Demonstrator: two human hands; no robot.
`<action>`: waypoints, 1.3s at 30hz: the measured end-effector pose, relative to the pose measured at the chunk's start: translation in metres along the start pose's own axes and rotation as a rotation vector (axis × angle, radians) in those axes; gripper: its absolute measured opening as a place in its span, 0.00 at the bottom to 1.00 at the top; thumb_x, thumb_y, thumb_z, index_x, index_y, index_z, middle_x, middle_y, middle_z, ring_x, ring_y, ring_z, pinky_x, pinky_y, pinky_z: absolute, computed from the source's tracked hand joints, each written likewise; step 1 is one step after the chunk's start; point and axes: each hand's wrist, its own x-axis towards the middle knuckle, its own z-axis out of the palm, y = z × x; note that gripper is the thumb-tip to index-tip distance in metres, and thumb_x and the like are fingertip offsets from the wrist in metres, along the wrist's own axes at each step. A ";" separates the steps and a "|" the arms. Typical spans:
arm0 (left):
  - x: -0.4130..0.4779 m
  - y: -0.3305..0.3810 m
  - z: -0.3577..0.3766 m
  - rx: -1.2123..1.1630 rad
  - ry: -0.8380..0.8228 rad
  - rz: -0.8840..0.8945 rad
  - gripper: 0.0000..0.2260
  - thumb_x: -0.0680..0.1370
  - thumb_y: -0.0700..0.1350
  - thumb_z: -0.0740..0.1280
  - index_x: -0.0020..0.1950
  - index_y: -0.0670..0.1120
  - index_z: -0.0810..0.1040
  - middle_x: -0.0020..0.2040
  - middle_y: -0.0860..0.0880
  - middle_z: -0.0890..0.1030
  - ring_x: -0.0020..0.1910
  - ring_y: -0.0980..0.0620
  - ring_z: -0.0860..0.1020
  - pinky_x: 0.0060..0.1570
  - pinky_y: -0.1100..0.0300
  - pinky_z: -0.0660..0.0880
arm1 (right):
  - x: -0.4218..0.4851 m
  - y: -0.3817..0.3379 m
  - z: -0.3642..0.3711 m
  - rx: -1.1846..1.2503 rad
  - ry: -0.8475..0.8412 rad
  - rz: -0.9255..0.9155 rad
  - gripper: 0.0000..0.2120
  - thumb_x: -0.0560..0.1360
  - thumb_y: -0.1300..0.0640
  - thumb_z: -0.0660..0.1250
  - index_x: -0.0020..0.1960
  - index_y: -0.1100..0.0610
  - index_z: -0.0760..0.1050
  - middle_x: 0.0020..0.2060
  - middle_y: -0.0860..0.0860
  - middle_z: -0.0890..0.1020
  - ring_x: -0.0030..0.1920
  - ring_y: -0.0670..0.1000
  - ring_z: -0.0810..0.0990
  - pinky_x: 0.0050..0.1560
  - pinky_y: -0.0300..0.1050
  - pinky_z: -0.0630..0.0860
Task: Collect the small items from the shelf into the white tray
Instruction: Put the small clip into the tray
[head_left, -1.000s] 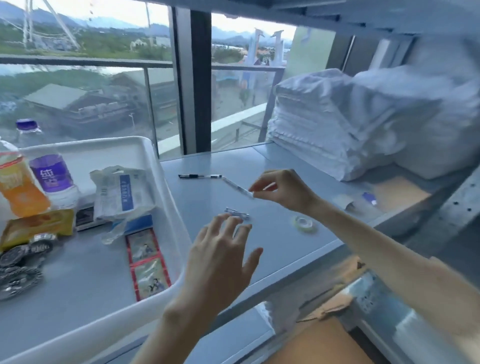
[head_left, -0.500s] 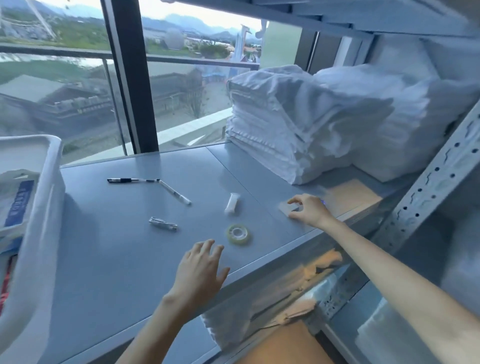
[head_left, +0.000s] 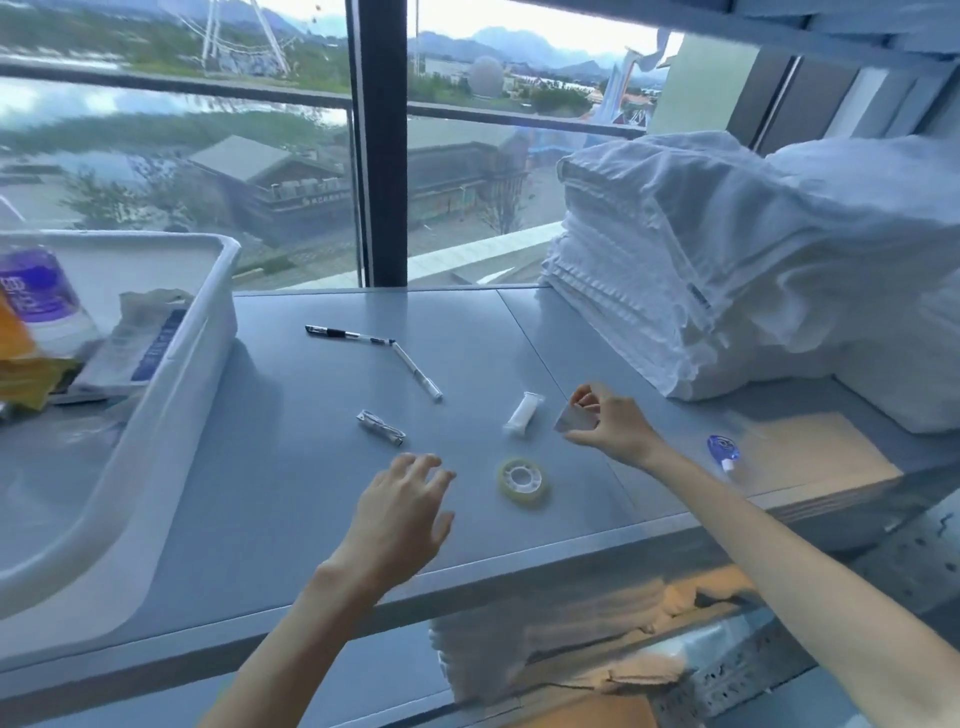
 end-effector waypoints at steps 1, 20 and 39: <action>-0.002 -0.003 -0.010 -0.005 0.039 -0.010 0.20 0.78 0.52 0.59 0.69 0.50 0.66 0.70 0.52 0.66 0.70 0.51 0.62 0.66 0.58 0.63 | 0.002 -0.020 0.001 0.034 -0.011 -0.075 0.20 0.66 0.61 0.75 0.55 0.59 0.72 0.47 0.52 0.78 0.50 0.52 0.78 0.47 0.41 0.74; -0.197 -0.207 -0.186 0.138 0.391 -0.501 0.17 0.75 0.54 0.65 0.60 0.48 0.78 0.56 0.49 0.81 0.56 0.49 0.77 0.52 0.51 0.76 | 0.006 -0.399 0.117 0.077 -0.230 -0.950 0.20 0.67 0.63 0.75 0.58 0.58 0.77 0.51 0.55 0.79 0.46 0.50 0.78 0.45 0.30 0.75; -0.260 -0.293 -0.186 0.080 0.165 -0.447 0.38 0.65 0.71 0.34 0.64 0.61 0.69 0.58 0.64 0.73 0.59 0.64 0.70 0.51 0.63 0.69 | 0.070 -0.495 0.325 -0.432 -0.466 -0.696 0.22 0.67 0.52 0.74 0.58 0.57 0.73 0.55 0.54 0.77 0.52 0.54 0.76 0.49 0.47 0.74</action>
